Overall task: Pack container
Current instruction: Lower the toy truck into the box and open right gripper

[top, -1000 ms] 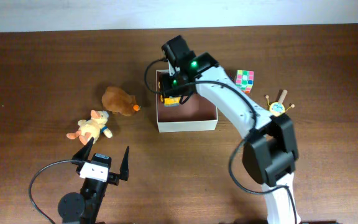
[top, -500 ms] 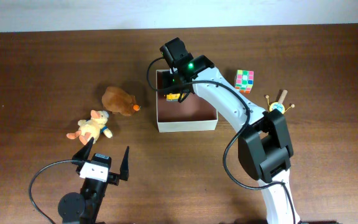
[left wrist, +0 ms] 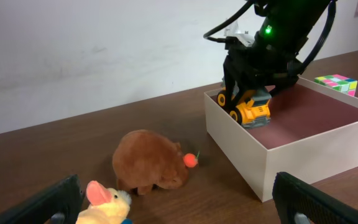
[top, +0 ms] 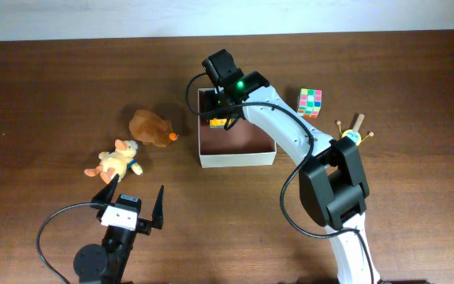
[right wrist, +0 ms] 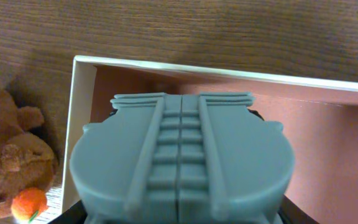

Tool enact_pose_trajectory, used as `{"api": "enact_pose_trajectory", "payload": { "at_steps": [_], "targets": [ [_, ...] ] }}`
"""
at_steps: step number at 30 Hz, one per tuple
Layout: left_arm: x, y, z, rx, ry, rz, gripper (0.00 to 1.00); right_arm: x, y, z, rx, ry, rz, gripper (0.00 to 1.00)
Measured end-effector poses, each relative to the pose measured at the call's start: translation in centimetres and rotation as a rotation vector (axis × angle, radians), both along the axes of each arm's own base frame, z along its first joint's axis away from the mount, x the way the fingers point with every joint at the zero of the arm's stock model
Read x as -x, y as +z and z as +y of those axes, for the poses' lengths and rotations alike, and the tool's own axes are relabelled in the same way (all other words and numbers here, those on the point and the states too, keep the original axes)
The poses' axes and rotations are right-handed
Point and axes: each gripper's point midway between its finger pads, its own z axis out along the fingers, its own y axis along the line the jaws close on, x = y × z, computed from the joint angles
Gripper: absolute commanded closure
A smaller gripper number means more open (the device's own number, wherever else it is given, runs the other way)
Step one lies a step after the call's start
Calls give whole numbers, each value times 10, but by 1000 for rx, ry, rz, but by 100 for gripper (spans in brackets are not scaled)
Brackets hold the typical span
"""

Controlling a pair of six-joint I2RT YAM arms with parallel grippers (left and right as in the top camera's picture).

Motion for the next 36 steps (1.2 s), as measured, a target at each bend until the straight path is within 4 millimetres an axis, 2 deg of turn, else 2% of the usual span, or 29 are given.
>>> {"api": "enact_pose_trajectory", "payload": {
  "at_steps": [4, 16, 20, 23, 27, 30, 36],
  "targets": [
    [0, 0, 0, 0, 0, 0, 1, -2, 1, 3, -14, -8, -7, 27],
    [0, 0, 0, 0, 0, 0, 1, 5, 1, 11, -20, 9, 6, 28],
    [0, 0, 0, 0, 0, 0, 1, 10, -1, 9, -12, 16, 27, 35],
    [0, 0, 0, 0, 0, 0, 1, 15, 1, 3, 4, 12, 46, 50],
    [0, 0, 0, 0, 0, 0, 1, 20, 16, -10, 28, 1, 47, 59],
    [0, 0, 0, 0, 0, 0, 1, 20, 29, -24, 42, -18, 44, 60],
    [0, 0, 0, 0, 0, 0, 1, 13, 29, -44, 93, -63, 32, 60]
  ]
}}
